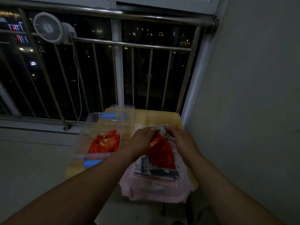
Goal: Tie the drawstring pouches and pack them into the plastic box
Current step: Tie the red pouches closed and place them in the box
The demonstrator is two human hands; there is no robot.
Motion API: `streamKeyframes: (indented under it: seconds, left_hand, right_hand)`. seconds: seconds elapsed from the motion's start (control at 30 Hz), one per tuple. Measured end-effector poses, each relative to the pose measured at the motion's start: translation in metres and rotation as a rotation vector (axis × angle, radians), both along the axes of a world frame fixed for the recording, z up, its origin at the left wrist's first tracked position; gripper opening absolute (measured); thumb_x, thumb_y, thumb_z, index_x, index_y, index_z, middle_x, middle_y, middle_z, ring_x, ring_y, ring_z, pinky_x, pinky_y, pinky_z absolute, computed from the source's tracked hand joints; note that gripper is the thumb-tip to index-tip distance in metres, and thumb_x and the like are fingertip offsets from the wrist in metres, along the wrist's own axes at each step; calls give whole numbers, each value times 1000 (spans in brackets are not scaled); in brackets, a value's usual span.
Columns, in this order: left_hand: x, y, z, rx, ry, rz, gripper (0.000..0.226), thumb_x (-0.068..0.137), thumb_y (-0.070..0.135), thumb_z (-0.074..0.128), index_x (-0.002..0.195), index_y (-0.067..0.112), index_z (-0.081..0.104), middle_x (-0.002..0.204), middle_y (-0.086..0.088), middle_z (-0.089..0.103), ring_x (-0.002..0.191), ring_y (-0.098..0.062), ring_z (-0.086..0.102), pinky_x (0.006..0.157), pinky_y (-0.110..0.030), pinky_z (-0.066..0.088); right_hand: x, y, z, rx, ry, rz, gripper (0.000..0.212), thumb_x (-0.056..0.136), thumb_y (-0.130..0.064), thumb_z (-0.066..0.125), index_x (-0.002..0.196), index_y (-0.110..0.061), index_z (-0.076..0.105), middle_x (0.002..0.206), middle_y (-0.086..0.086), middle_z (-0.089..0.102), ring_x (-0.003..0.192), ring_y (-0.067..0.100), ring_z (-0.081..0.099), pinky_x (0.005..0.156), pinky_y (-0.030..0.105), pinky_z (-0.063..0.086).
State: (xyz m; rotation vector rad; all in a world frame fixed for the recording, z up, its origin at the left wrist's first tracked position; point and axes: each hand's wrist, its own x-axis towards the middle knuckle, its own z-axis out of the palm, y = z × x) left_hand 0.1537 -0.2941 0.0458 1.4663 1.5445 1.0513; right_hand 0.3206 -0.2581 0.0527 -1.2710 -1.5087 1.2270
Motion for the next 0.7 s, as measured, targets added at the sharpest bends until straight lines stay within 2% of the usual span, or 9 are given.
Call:
streamKeyframes:
  seconds: [0.1, 0.2, 0.27, 0.33, 0.4, 0.47, 0.53, 0.6, 0.7]
  left_hand:
    - [6, 1, 10, -4, 109, -106, 36, 111, 32, 39, 113, 15, 70, 110, -9, 72, 101, -22, 67, 93, -38, 52]
    - [8, 7, 10, 13, 230, -69, 39, 110, 36, 42, 116, 6, 66, 114, -17, 70, 106, -35, 66, 92, -43, 53]
    - [6, 7, 11, 47, 249, -92, 38, 111, 33, 41, 123, 5, 64, 117, -16, 69, 108, -33, 65, 91, -39, 50]
    - [3, 6, 13, 63, 132, -123, 37, 111, 33, 40, 124, 11, 66, 112, -11, 71, 100, -24, 66, 87, -35, 50]
    - [-1, 5, 15, 51, 29, -121, 37, 111, 37, 40, 114, 14, 68, 99, -14, 70, 85, -17, 64, 78, -32, 49]
    - [-2, 5, 16, 40, -29, -112, 38, 111, 33, 40, 104, 5, 65, 83, -13, 63, 70, -10, 57, 66, -24, 46]
    - [-2, 5, 18, 24, -104, -102, 37, 111, 28, 40, 98, 3, 63, 73, -3, 57, 58, -3, 51, 58, -16, 43]
    - [-2, 4, 19, 9, -130, -93, 36, 111, 27, 39, 96, 5, 62, 70, 0, 54, 53, -2, 48, 57, -17, 43]
    - [-3, 2, 17, -13, -157, -68, 34, 111, 29, 38, 94, 8, 59, 67, 2, 51, 53, -4, 45, 56, -20, 41]
  right_hand:
    - [-7, 11, 0, 101, -194, 123, 34, 106, -47, 41, 126, -43, 69, 137, -8, 63, 125, 13, 57, 110, 41, 46]
    - [-11, 19, -4, 87, -182, 178, 31, 99, -58, 42, 118, -59, 67, 139, -11, 63, 126, 11, 58, 112, 44, 46]
    - [-12, 20, -4, 96, -174, 202, 27, 99, -59, 43, 113, -64, 66, 140, -12, 63, 127, 10, 59, 113, 44, 45]
    - [-12, 18, -1, 94, -147, 210, 32, 102, -58, 41, 123, -57, 65, 141, -10, 62, 128, 10, 58, 114, 43, 44]
    - [-9, 16, -2, 13, -49, 201, 40, 104, -56, 38, 129, -45, 66, 135, -5, 66, 124, 13, 61, 112, 43, 45]
    - [-5, 10, -6, -100, 52, 208, 39, 106, -46, 39, 124, -32, 71, 123, 0, 74, 119, 19, 66, 108, 44, 47]
    - [-3, 2, -15, -108, 37, 238, 31, 105, -28, 47, 116, -21, 75, 113, 3, 77, 112, 21, 70, 106, 46, 49]
    - [-5, -7, -25, -72, -8, 244, 23, 102, -15, 56, 111, -15, 76, 110, 6, 78, 108, 24, 72, 105, 47, 52]
    - [-7, -14, -42, -94, 22, 210, 19, 101, -14, 60, 107, -17, 77, 107, 7, 78, 107, 29, 72, 98, 45, 54]
